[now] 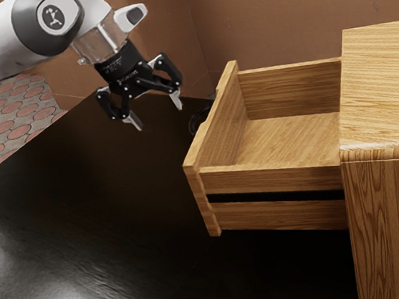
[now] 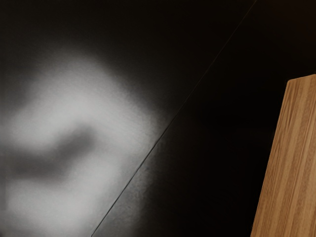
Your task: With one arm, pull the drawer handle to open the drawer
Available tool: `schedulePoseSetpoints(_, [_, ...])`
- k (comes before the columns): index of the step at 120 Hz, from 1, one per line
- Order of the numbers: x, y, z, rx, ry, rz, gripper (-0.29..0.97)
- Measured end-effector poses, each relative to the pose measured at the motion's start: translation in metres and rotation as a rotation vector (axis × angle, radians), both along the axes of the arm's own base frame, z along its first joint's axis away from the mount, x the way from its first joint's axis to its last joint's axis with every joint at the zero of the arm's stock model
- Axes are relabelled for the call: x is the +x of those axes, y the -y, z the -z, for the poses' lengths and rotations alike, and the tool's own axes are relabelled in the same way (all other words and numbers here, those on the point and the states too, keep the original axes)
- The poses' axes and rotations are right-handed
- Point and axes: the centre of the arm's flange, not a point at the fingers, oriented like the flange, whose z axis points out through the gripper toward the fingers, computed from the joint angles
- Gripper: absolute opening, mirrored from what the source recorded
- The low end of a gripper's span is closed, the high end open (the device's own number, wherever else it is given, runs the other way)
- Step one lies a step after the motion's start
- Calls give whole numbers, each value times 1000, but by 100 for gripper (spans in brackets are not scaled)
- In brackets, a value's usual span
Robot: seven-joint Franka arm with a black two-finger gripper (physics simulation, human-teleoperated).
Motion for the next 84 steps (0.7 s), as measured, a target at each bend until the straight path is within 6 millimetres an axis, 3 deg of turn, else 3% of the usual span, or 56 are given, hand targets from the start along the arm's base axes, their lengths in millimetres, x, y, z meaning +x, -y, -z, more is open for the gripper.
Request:
schedulePoseSetpoints(15, [-16, -21, -19, 5, 19, -5, 68])
schedulePoseSetpoints(19, [-26, -23, -35, 8, 42, -3, 68])
schedulePoseSetpoints(25, [-54, -32, -80, 23, 119, -13, 68])
schedulePoseSetpoints(33, [-90, -64, -118, 40, 181, -69, 68])
schedulePoseSetpoints(39, [-112, -98, -129, 64, 189, -135, 68])
schedulePoseSetpoints(45, [-117, -139, -115, 94, 148, -217, 68])
schedulePoseSetpoints(50, [-105, -172, -86, 117, 84, -278, 68])
schedulePoseSetpoints(53, [-93, -181, -66, 127, 47, -292, 68])
schedulePoseSetpoints(60, [-61, -177, -27, 142, -19, -276, 68])
schedulePoseSetpoints(65, [-51, -174, -11, 140, -54, -268, 68])
schedulePoseSetpoints(76, [-64, -180, -5, 95, -122, -273, 68])
schedulePoseSetpoints(84, [-68, -156, -5, 107, -176, -200, 68])
